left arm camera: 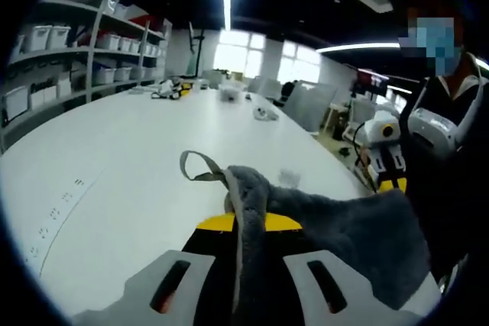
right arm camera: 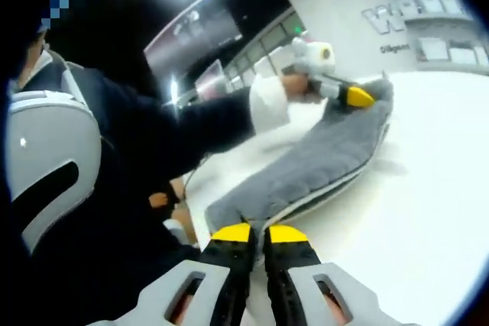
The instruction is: Open the folded towel by lifting each exposed corner and separating the folded layers until the towel lies flat within the target outline without major curled edges
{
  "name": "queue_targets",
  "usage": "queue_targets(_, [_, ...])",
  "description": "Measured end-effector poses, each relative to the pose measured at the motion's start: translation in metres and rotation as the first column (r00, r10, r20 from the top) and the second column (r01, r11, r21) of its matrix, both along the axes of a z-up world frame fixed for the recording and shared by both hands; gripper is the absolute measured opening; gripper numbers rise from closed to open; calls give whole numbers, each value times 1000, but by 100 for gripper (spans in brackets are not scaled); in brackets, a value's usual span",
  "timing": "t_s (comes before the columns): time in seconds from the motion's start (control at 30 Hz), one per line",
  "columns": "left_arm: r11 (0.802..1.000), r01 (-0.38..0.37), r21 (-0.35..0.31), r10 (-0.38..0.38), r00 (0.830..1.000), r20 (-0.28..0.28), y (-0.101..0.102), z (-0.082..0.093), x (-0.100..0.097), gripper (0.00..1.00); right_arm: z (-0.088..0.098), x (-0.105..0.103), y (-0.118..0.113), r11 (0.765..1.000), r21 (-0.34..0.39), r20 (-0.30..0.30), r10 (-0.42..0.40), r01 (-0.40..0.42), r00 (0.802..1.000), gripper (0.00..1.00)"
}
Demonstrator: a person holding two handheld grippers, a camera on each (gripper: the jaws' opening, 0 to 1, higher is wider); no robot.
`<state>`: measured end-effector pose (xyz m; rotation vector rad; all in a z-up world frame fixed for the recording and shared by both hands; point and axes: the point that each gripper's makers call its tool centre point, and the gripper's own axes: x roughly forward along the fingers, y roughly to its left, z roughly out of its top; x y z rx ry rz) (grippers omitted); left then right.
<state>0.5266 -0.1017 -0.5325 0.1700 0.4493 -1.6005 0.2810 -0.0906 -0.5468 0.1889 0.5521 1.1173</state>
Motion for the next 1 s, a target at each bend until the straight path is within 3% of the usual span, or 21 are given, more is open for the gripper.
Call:
queue_targets(0.27, [1000, -23, -16, 23, 1000, -8, -36, -2, 17, 10, -5, 16, -49, 994, -66, 8, -92, 92, 996, 0])
queue_targets(0.63, [999, -34, -36, 33, 999, -3, -86, -6, 25, 10, -5, 24, -98, 979, -104, 8, -173, 173, 985, 1])
queue_targets(1.0, [1000, -5, -31, 6, 1000, 8, -147, -10, 35, 10, -10, 29, -159, 940, -155, 16, -306, 304, 952, 1])
